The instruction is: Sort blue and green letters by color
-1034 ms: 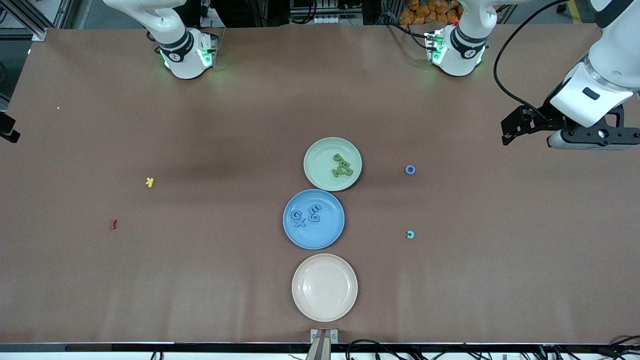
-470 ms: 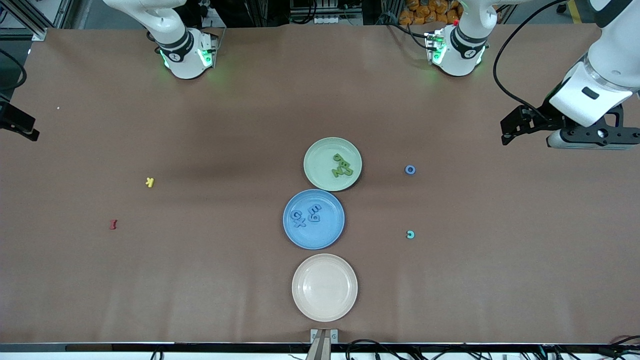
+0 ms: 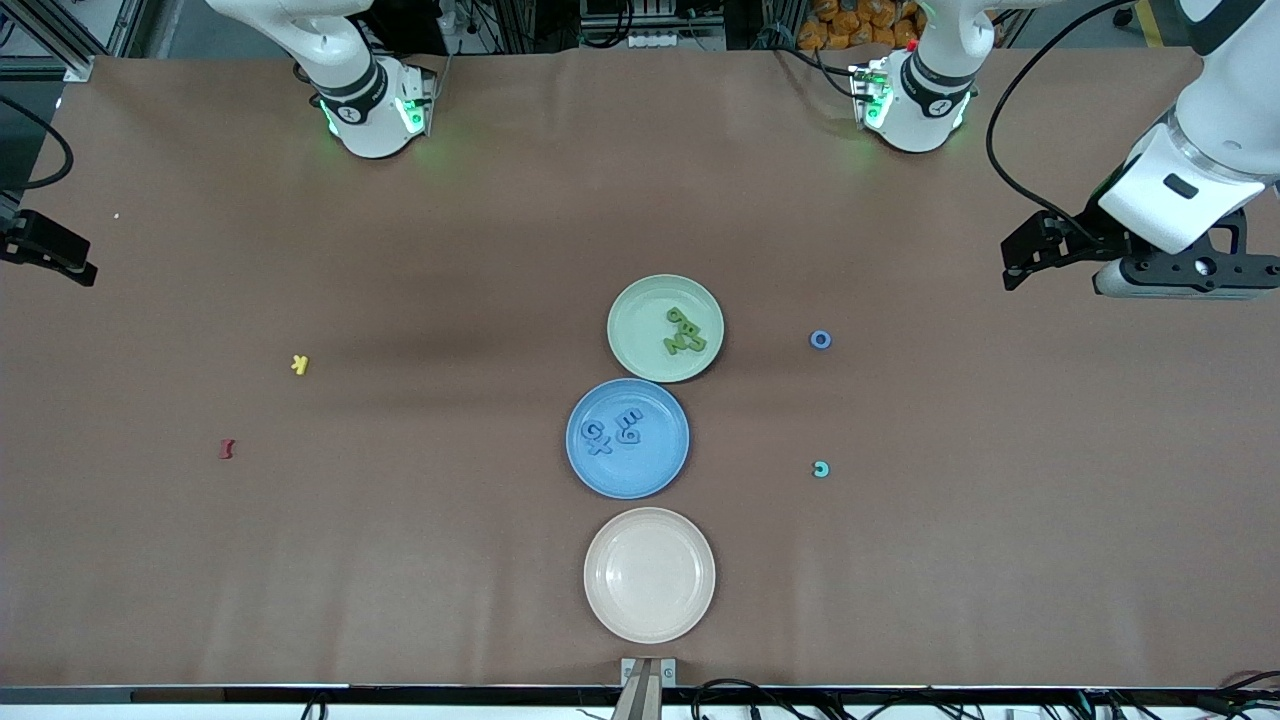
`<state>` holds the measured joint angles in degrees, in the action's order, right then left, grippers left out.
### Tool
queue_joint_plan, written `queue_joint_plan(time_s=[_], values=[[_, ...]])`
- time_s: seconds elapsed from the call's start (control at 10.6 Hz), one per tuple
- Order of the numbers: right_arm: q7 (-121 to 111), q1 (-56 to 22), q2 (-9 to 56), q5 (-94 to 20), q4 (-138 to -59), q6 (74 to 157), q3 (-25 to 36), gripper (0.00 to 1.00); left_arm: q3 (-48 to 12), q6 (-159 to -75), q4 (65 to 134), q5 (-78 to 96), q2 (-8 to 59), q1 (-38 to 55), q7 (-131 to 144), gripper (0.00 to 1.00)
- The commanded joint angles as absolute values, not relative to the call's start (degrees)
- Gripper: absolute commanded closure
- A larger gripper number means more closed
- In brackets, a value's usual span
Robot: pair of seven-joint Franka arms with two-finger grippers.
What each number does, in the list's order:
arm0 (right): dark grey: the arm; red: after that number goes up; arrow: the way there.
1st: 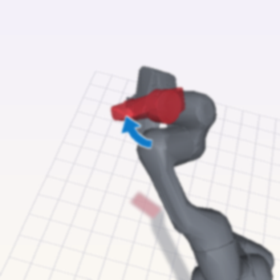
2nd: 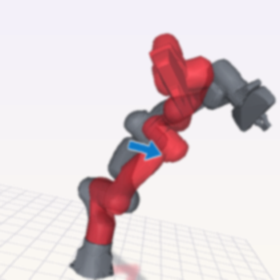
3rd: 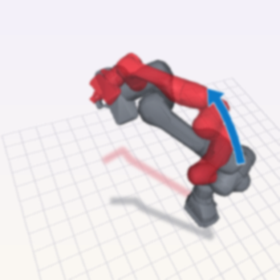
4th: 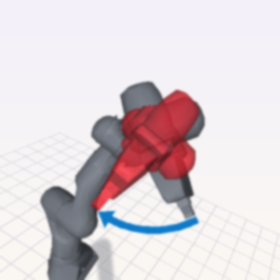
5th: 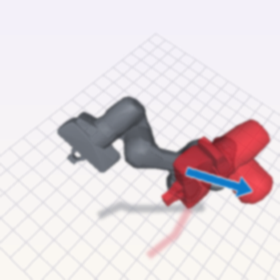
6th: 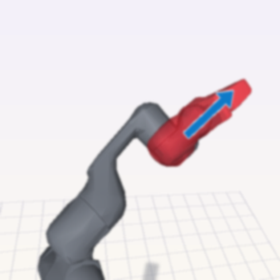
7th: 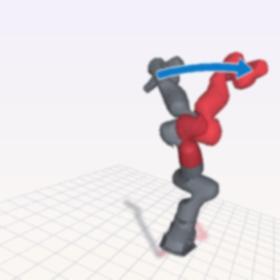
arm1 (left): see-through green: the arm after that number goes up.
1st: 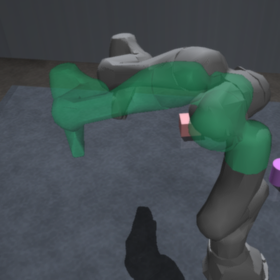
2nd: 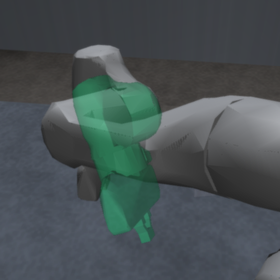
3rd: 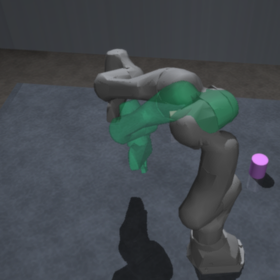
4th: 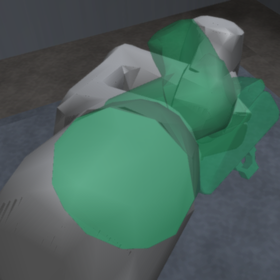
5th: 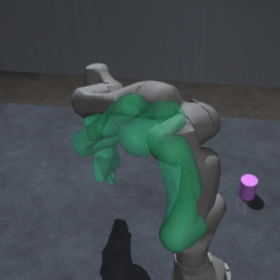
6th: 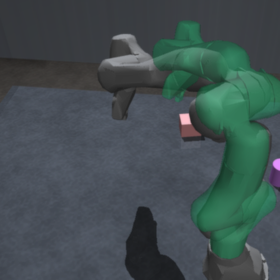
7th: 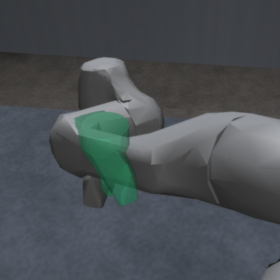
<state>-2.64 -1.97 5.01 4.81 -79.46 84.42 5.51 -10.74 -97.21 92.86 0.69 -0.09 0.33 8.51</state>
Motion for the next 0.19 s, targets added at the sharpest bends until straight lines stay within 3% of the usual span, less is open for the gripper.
queue_joint_plan(time_s=[0.0, 0.09], values=[[-2.37, -1.05, 4.75, 3.87, -79.8, 84.2, 4.66, 0.0, -10.99, -97.38, 92.46, -0.53, -0.35, 0.18, 7.29, 0.0], [-2.29, -1.05, 4.75, 3.87, -79.8, 84.2, 4.75, 0.0, -10.99, -97.38, 92.46, -0.53, -0.35, 0.18, 7.29, 0.0]])
